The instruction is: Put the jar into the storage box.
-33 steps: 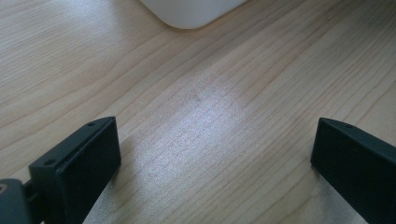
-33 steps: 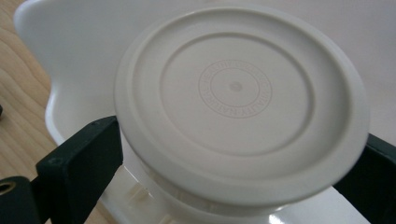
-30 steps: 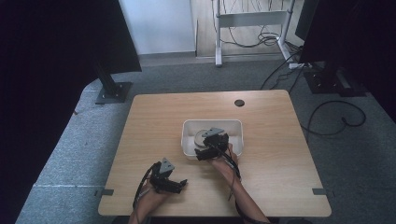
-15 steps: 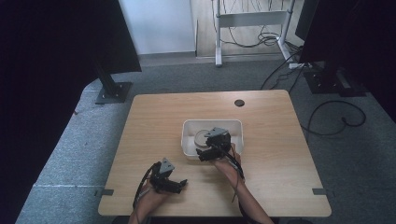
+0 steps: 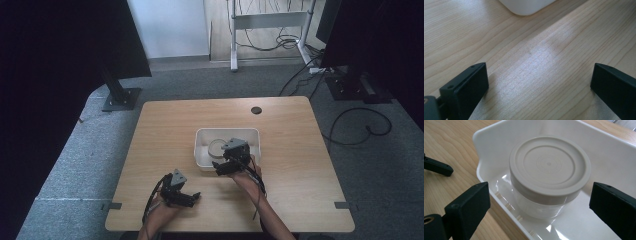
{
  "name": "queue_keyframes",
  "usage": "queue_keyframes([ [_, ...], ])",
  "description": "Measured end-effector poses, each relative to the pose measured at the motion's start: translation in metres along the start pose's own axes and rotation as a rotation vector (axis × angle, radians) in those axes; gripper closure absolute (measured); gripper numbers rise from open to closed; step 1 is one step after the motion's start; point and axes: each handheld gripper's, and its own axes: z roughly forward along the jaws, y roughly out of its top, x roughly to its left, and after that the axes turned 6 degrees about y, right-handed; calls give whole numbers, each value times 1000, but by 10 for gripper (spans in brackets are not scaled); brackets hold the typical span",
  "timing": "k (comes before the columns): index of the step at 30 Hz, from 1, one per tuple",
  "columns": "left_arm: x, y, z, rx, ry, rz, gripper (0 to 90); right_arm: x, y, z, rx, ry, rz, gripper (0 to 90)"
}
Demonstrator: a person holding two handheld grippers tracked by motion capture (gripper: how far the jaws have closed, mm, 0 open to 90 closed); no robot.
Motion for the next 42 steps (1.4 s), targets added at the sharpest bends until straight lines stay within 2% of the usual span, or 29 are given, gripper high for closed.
queue_keyframes([
  [20, 0, 0, 0, 0, 0, 0, 13, 1, -10, -20, -12, 9, -35, 30],
  [42, 0, 0, 0, 0, 0, 0, 13, -6, -33, -45, -30, 6, -24, 32],
])
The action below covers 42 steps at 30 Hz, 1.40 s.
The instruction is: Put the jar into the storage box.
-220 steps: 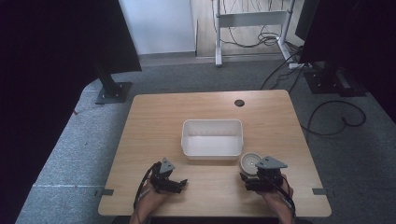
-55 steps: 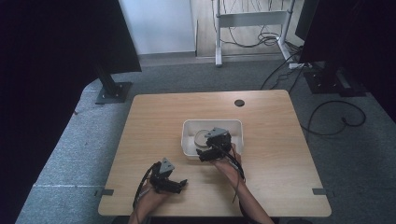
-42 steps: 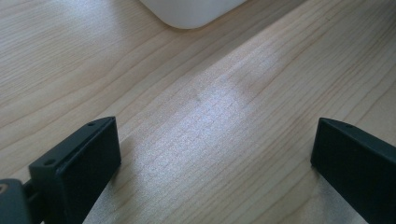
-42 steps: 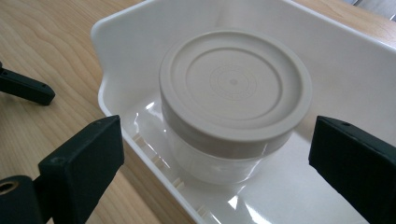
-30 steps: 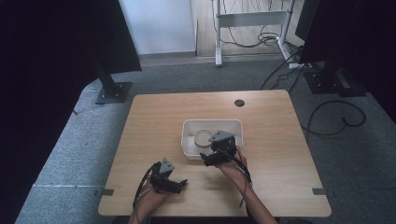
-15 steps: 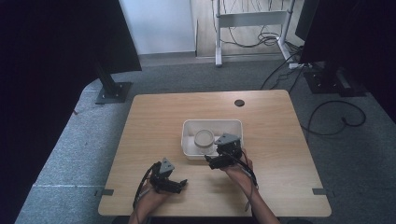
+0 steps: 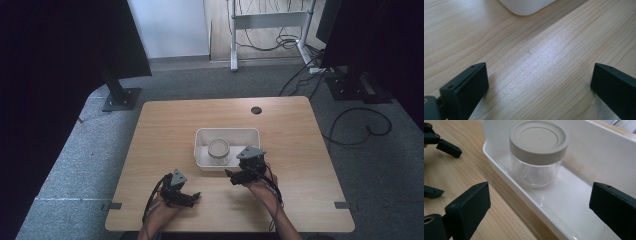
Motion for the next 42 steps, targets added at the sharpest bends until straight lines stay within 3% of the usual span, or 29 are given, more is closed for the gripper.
queue_keyframes([
  [42, 0, 0, 0, 2, 0, 1, 13, -14, -37, -35, -11, -14, 25, 33],
])
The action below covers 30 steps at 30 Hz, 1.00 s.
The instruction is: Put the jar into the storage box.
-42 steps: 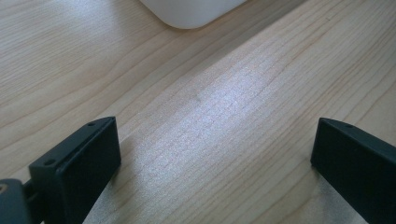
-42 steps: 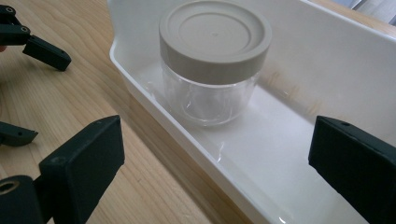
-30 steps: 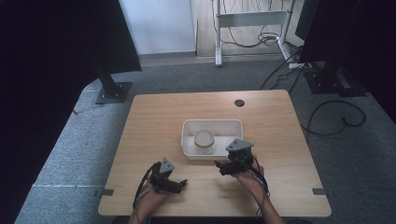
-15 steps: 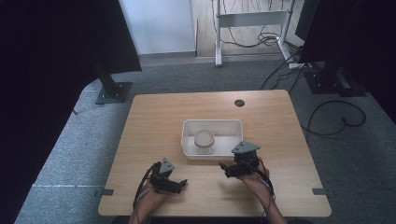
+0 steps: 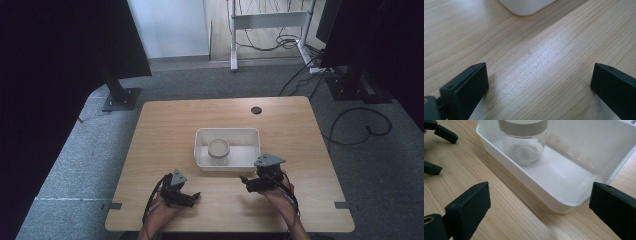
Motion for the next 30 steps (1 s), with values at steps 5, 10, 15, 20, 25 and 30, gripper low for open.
queue_keyframes([
  [5, 0, 0, 0, 0, 0, 0, 13, -1, -4, -4, 3, -7, 6, 38],
  [10, 0, 0, 0, 0, 0, 0, 13, -4, -8, -8, 3, -11, 15, 38],
  [15, 0, 0, 0, 0, 0, 0, 13, -6, -11, -14, -1, -18, 14, 38],
  [20, 0, 0, 0, 0, 0, 0, 13, -8, -14, -20, -3, -27, 18, 37],
  [25, 0, 0, 0, 0, 0, 0, 13, -12, -19, -26, -3, -38, 23, 36],
  [30, 0, 0, 0, 0, 0, 0, 13, -15, -26, -32, -1, -51, 37, 35],
])
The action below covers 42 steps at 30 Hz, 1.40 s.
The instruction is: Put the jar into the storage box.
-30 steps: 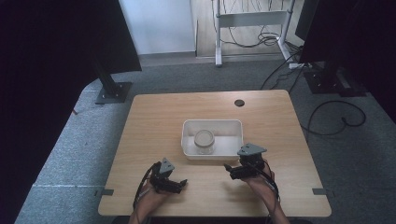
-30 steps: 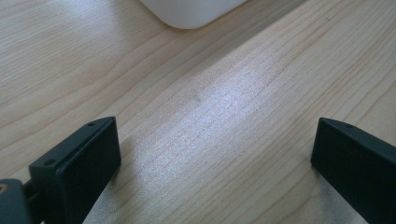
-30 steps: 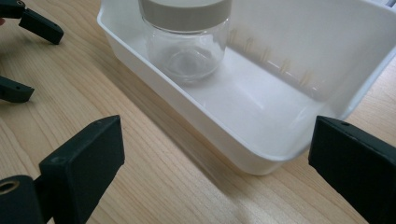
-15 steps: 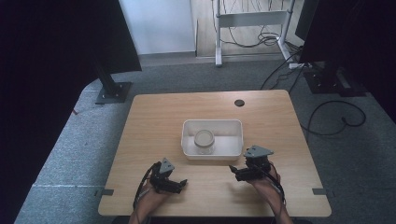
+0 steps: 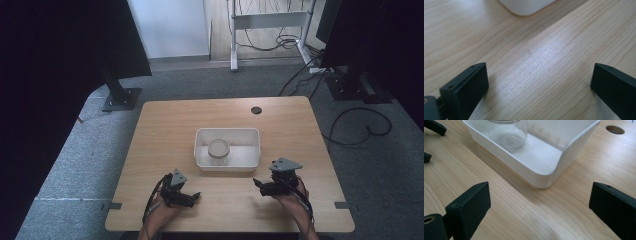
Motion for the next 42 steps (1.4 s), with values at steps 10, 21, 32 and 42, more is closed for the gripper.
queue_keyframes([
  [10, 0, 0, 0, 0, 0, -1, 13, -8, -12, -12, 0, -32, 17, 36],
  [21, 0, 0, 0, 0, 0, 0, 13, -16, -30, -23, 16, -68, 46, 36],
  [32, 0, 0, 0, 0, 0, 0, 13, -22, -50, -30, 43, -95, 79, 36],
  [42, 0, 0, 0, 0, 0, -1, 13, -26, -69, -34, 87, -114, 111, 36],
])
